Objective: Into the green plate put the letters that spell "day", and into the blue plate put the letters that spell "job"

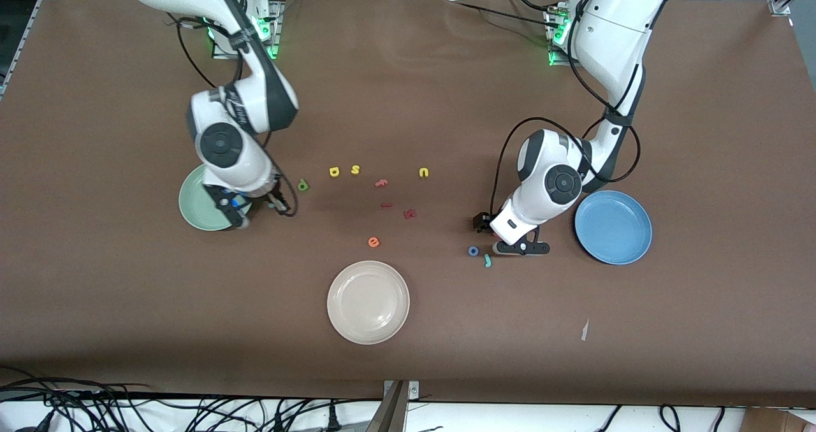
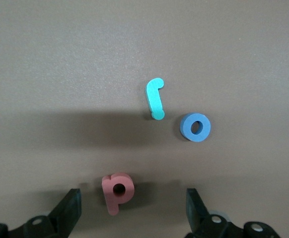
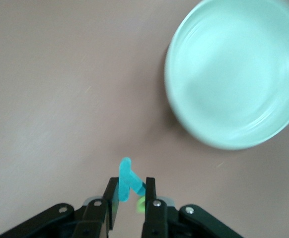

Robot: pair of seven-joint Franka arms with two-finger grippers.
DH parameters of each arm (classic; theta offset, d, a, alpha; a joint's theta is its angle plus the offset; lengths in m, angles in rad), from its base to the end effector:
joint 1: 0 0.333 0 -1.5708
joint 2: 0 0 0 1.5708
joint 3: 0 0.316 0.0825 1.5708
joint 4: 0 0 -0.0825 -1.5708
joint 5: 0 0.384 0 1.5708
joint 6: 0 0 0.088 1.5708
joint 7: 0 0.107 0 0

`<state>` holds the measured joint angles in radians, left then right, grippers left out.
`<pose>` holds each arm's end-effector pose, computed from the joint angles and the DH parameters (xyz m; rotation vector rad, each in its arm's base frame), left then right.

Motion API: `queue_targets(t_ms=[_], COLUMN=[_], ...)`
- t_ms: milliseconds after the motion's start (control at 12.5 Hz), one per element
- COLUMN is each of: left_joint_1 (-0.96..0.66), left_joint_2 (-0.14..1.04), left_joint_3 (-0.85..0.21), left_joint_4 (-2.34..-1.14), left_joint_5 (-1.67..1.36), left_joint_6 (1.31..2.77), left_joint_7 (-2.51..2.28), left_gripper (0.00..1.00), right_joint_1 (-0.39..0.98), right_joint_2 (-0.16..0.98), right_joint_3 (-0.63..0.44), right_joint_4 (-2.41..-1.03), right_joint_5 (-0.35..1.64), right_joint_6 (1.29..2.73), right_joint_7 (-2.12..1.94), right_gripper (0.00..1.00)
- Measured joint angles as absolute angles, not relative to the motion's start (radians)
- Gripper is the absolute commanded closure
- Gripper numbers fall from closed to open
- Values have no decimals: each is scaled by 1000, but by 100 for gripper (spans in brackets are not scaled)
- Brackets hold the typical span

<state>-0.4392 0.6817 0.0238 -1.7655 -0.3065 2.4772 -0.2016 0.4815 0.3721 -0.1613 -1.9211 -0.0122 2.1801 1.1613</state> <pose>0.6069 -0.2679 0.1798 2.9628 0.0292 -0.0359 0.5777 0.1956 0.2919 2.7637 -1.2109 -0.0511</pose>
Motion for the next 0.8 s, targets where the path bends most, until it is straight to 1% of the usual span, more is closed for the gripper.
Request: queue_targets(t_ms=[80, 160, 241, 321, 401, 481, 642, 722, 802], left_joint_1=[-439, -440, -440, -440, -440, -440, -440, -441, -444], left_joint_2=[684, 688, 691, 693, 697, 698, 702, 702, 702], left_joint_3=[25, 26, 27, 27, 28, 31, 34, 35, 36], left_joint_4=[-1765, -1765, -1765, -1765, -1765, -1765, -1765, -1763, -1760], left_joint_5=[-307, -307, -307, -307, -306, -306, -306, -307, -306], left_joint_6=[2477, 2477, 2477, 2477, 2477, 2477, 2477, 2477, 2476], left_joint_7=[-202, -202, -202, -202, -201, -201, -201, -201, -201], left_gripper=[23, 31, 34, 36, 45, 57, 86, 95, 95], right_joint_1=[481, 478, 471, 464, 461, 462, 468, 471, 474], right_joint_2=[347, 333, 327, 327, 331, 337, 343, 338, 330], right_joint_3=[-219, -284, -337, -363, -374, -375, -375, -375, -374], right_joint_4=[-1959, -2005, -2057, -2115, -2195, -2244, -2266, -2256, -2230], right_joint_5=[-12, -10, -9, -8, -8, -8, -8, -8, -8], right_joint_6=[2174, 2178, 2204, 2267, 2382, 2449, 2479, 2471, 2432], right_joint_7=[1056, 953, 875, 836, 815, 811, 811, 811, 811], right_gripper=[100, 100, 100, 92, 29, 0, 0, 0, 0])
